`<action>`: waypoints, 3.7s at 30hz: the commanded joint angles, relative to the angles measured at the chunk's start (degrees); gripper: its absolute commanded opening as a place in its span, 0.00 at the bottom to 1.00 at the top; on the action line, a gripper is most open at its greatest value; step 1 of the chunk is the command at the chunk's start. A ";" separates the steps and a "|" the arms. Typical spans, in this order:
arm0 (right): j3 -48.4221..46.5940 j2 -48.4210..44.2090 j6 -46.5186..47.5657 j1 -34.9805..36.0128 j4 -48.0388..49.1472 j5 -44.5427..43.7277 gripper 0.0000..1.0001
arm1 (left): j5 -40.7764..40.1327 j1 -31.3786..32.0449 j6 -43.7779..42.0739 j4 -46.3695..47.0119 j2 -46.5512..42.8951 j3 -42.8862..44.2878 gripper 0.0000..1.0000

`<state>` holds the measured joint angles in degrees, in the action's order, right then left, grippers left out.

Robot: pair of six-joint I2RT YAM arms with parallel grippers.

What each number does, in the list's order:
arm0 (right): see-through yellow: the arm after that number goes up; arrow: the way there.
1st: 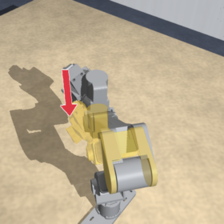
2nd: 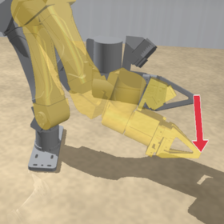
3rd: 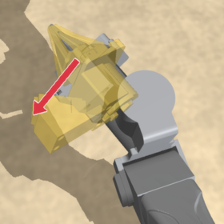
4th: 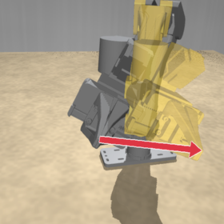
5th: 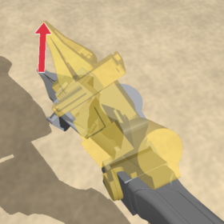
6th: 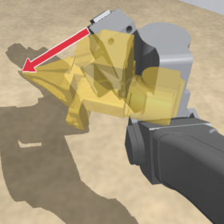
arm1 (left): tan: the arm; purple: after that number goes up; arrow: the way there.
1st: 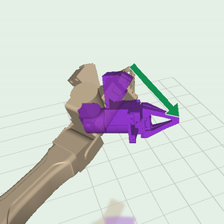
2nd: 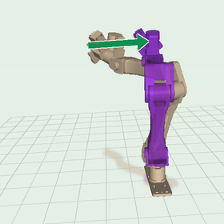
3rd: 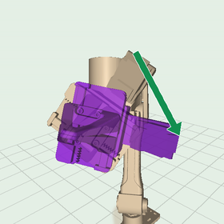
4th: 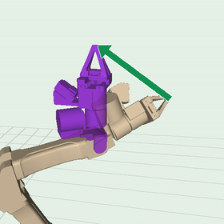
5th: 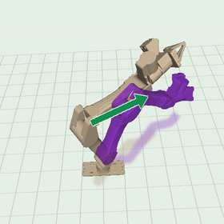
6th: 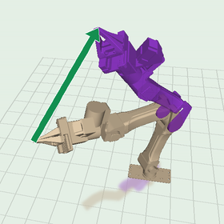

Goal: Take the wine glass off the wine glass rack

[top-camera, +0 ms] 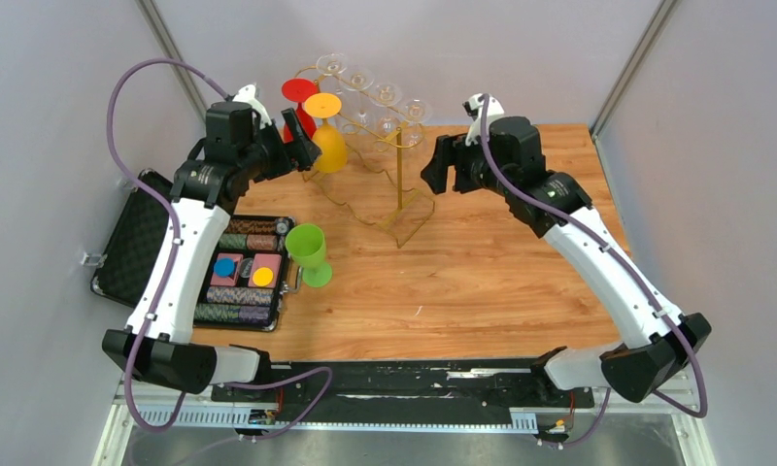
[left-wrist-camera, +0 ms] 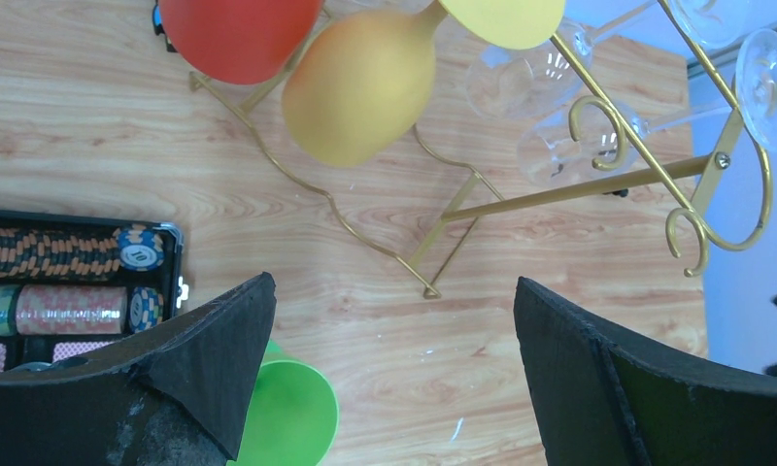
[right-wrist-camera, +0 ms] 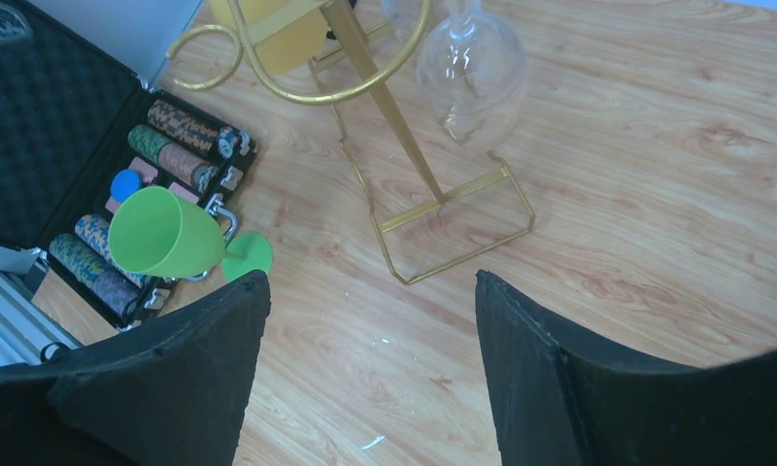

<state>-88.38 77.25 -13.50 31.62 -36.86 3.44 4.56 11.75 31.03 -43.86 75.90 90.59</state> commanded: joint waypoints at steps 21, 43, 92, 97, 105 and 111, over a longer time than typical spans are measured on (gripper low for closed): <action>15.15 -0.19 -4.40 -6.64 28.21 13.23 0.64 | 8.11 -2.23 -0.02 -1.98 -6.18 -0.24 1.00; 37.61 7.26 4.09 -6.43 77.57 24.83 0.54 | 7.87 -2.86 -1.65 -3.04 -8.42 -1.88 1.00; 25.90 28.34 12.24 -2.89 92.95 21.76 0.20 | 7.31 -3.75 -5.01 -3.46 -10.31 -2.26 1.00; 25.47 28.65 12.76 -2.83 92.71 21.91 0.12 | 7.31 -3.83 -5.09 -3.44 -10.33 -2.33 1.00; 25.55 27.93 15.22 -2.74 91.07 20.15 0.00 | 7.22 -3.92 -5.11 -4.03 -10.80 -2.28 1.00; 27.52 26.03 16.29 -2.78 91.86 16.01 0.00 | 7.14 -3.88 -5.15 -4.33 -11.39 -2.36 1.00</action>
<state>-61.17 105.56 -0.25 28.49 52.95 23.31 11.73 8.45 26.70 -48.66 66.28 88.42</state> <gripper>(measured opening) 0.101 0.998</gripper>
